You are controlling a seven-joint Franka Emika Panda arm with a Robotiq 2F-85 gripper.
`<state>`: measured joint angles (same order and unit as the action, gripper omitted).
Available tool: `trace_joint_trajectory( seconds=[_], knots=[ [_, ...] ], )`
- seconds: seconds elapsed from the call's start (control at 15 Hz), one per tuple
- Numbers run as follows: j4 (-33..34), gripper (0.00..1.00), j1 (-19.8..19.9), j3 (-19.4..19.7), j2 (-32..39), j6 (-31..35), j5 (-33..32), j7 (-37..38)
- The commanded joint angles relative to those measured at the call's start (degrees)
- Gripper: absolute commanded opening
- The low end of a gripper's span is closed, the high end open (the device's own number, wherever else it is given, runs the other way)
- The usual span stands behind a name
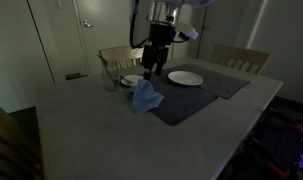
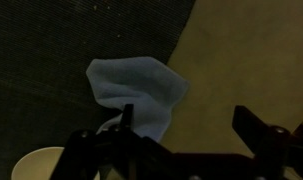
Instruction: Use the towel to wipe the plate
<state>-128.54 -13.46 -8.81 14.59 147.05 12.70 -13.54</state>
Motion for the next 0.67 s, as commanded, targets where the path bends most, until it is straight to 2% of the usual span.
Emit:
trace_joint_trajectory(
  seconds=[0.0,0.4,0.6],
  knots=[
    [0.7,1.00,2.1,-2.1,1.1,0.0,-1.0,0.8],
    [0.8,1.00,2.3,-2.7,1.2,0.0,-0.7,0.7],
    [1.0,1.00,2.8,-3.4,2.6,2.1,-0.1,-0.7]
  ],
)
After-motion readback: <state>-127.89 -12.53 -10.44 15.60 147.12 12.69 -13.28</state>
